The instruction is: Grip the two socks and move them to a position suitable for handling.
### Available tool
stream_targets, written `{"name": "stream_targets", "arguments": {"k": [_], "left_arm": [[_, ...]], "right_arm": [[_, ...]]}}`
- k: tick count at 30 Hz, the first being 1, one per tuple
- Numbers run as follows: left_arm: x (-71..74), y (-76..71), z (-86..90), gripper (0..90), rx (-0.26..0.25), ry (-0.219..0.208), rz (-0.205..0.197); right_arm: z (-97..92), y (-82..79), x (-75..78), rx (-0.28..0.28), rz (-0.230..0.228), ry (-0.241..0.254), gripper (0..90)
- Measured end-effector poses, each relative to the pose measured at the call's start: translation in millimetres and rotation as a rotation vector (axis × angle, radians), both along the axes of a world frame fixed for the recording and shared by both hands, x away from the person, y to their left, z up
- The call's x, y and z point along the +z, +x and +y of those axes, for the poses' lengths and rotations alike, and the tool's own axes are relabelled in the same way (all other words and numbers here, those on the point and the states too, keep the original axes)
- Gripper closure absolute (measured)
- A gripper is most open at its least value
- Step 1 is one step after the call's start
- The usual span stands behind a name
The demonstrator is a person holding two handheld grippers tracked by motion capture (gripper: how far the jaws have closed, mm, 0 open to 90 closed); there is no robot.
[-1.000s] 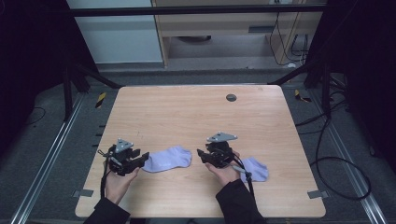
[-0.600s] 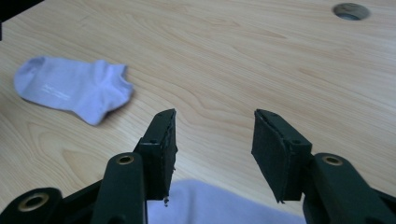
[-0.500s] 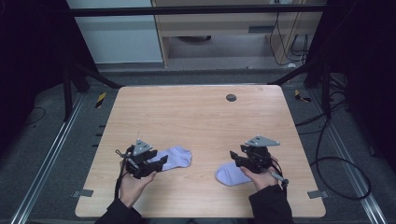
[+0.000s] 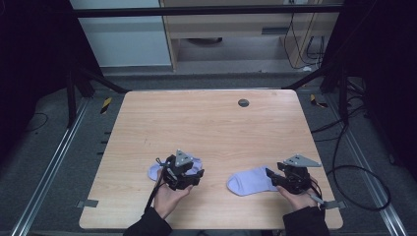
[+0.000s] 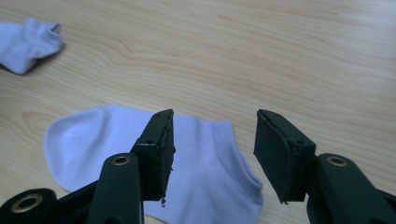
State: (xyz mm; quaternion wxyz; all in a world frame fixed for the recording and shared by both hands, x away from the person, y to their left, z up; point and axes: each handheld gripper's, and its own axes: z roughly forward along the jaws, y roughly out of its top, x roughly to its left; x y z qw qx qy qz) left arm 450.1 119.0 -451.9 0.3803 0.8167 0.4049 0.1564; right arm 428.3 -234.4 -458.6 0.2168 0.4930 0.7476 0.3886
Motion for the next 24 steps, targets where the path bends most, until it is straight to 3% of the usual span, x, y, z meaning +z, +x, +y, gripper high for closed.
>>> {"name": "stream_targets", "arguments": {"k": [2, 4, 15, 22, 23, 24], "left_arm": [[-2.6, 0.3, -9.1, 48.9, -0.014, 0.007, 0.003], [-5.1, 0.8, -17.7, 48.9, -0.028, 0.017, 0.009], [-22.3, 4.4, -66.3, 50.2, -0.089, 0.044, 0.044], [-32.4, 2.7, -84.9, 53.5, -0.129, 0.072, 0.068], [-36.6, 3.8, -88.0, 55.3, -0.127, 0.076, 0.093], [-36.6, 3.8, -88.0, 57.5, -0.127, 0.076, 0.093]], "right_arm": [[-3.6, 0.5, -4.0, -0.013, 0.013, -0.006, 47.9], [-8.8, 2.7, -11.2, -0.025, 0.028, -0.042, 48.4], [-17.7, 8.7, -25.7, -0.047, 0.090, -0.048, 51.8], [-16.0, 10.5, -30.6, -0.033, 0.112, -0.071, 56.7], [-15.5, 10.8, -31.8, -0.030, 0.127, -0.072, 58.9], [-15.5, 10.8, -31.8, -0.030, 0.127, -0.072, 58.9]]}}
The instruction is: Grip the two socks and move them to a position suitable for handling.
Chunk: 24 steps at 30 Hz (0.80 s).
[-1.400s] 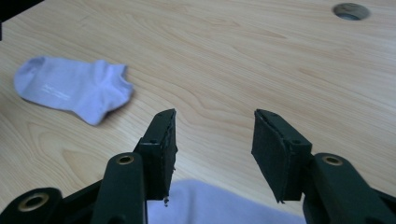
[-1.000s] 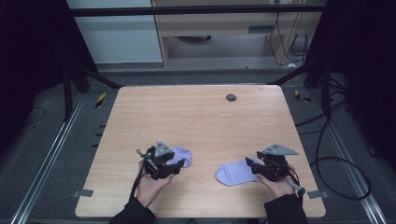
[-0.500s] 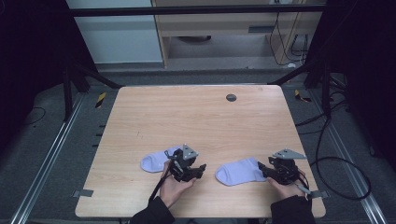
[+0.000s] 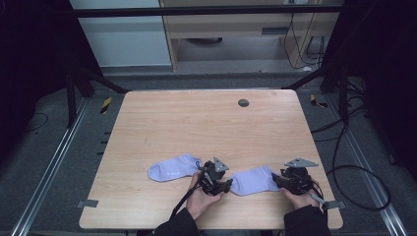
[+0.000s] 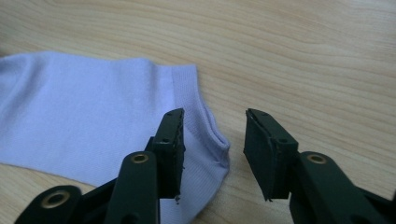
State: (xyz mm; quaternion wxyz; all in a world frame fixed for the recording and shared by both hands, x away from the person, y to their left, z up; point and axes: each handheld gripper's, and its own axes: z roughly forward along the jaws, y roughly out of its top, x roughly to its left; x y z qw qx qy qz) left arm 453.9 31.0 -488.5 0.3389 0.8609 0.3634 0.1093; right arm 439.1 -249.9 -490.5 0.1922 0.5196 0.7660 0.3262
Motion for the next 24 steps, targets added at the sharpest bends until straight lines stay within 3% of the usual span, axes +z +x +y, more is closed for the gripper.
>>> {"name": "stream_targets", "arguments": {"k": [7, 11, 12, 17, 21, 24], "left_arm": [[-2.9, 0.0, -3.5, 67.1, -0.010, -0.009, 0.020], [-3.0, -0.5, -5.3, 76.9, -0.018, -0.014, 0.029], [-2.9, -0.4, -5.3, 83.2, -0.020, -0.013, 0.033], [-1.3, -0.2, -3.2, 88.4, -0.033, -0.028, 0.041], [7.1, -2.4, 5.0, 88.6, -0.043, -0.048, 0.041], [15.3, -5.5, 14.6, 88.7, -0.050, -0.053, 0.033]], "right_arm": [[0.1, 1.5, -4.4, 0.014, 0.035, -0.015, 70.3], [2.2, 1.2, -3.4, 0.015, 0.047, -0.009, 79.9], [3.5, 0.7, -2.4, 0.014, 0.048, -0.011, 85.5], [4.0, -1.7, 2.7, 0.023, 0.047, 0.014, 86.5], [8.4, -10.7, 17.2, 0.047, 0.001, 0.059, 86.7], [12.4, -15.1, 22.9, 0.057, -0.013, 0.067, 86.6]]}}
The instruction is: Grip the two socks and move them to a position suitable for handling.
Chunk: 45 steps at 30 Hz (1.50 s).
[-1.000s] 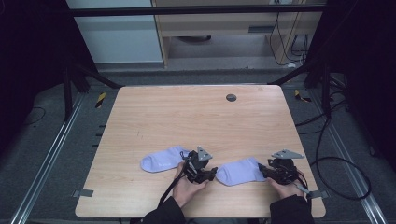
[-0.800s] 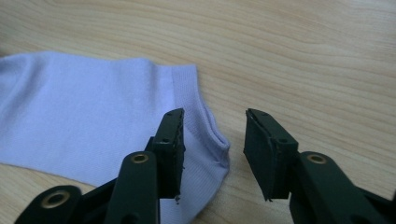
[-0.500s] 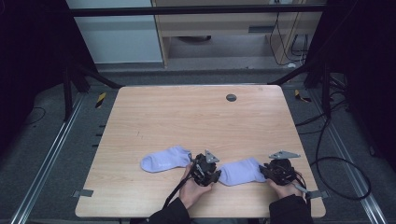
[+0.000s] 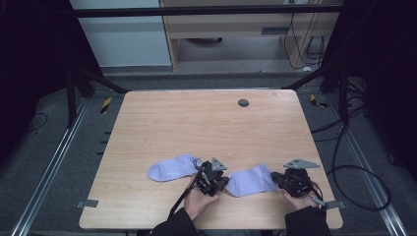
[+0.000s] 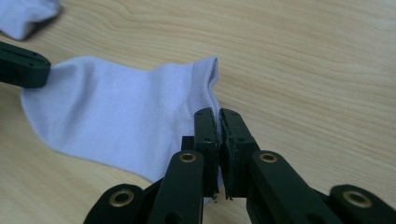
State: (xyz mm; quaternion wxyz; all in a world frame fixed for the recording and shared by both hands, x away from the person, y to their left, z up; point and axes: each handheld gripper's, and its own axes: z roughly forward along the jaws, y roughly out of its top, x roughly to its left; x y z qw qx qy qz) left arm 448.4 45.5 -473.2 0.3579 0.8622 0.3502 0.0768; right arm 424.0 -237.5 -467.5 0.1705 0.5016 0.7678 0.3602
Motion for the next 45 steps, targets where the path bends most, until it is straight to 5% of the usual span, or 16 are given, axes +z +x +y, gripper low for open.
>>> {"name": "stream_targets", "arguments": {"k": [7, 16, 24, 28, 36, 45], "left_arm": [[11.0, -10.0, 29.8, 88.6, -0.005, 0.005, -0.004], [4.1, -14.8, 64.0, 88.5, 0.028, 0.034, 0.019], [-9.6, -10.7, 67.7, 86.5, 0.043, 0.047, 0.035], [-9.3, -11.7, 67.5, 75.5, 0.052, 0.045, 0.017], [9.8, -13.1, 90.2, 58.7, 0.109, 0.007, -0.071], [21.6, -9.1, 127.5, 50.7, 0.199, -0.022, -0.101]], "right_arm": [[30.2, -13.8, 11.9, 0.078, -0.010, 0.029, 86.6], [54.8, -14.7, 1.9, 0.129, 0.031, 0.027, 86.4], [59.0, -11.2, -10.6, 0.127, 0.080, -0.011, 85.9], [59.2, -11.4, -12.3, 0.123, 0.083, -0.029, 83.3], [53.6, -11.6, -6.2, 0.083, 0.006, 0.004, 69.0], [60.6, -3.8, 5.9, 0.087, -0.052, 0.051, 60.3]]}}
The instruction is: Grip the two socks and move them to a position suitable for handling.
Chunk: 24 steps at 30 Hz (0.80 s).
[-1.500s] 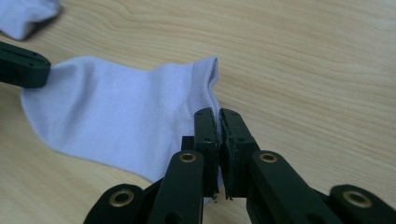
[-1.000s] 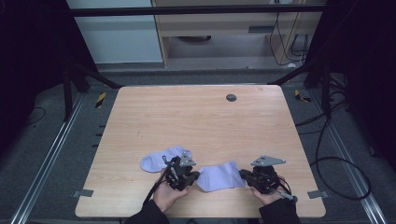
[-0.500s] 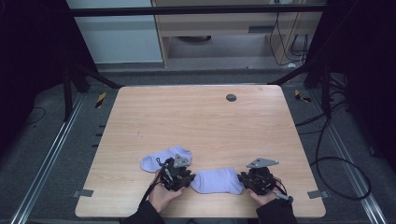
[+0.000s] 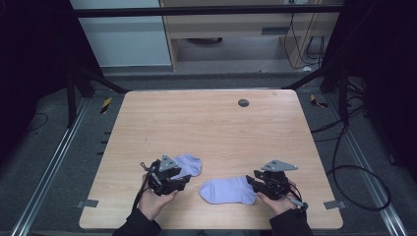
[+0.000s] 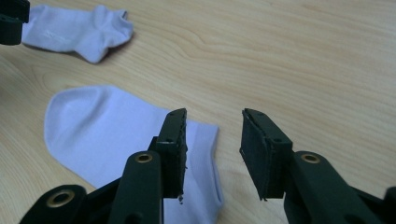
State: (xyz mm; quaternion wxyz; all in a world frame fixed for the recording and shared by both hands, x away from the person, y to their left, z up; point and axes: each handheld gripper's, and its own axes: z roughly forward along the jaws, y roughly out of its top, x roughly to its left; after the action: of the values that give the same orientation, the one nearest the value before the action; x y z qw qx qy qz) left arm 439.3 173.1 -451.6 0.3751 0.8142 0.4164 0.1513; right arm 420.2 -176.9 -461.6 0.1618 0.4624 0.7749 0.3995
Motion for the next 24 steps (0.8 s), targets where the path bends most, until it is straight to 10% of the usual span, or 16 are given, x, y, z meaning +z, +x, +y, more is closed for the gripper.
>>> {"name": "stream_targets", "arguments": {"k": [24], "left_arm": [[-6.7, 14.2, 105.7, 46.1, 0.248, -0.032, 0.000]], "right_arm": [[98.5, 51.7, 15.3, 0.072, -0.034, 0.019, 47.6]]}}
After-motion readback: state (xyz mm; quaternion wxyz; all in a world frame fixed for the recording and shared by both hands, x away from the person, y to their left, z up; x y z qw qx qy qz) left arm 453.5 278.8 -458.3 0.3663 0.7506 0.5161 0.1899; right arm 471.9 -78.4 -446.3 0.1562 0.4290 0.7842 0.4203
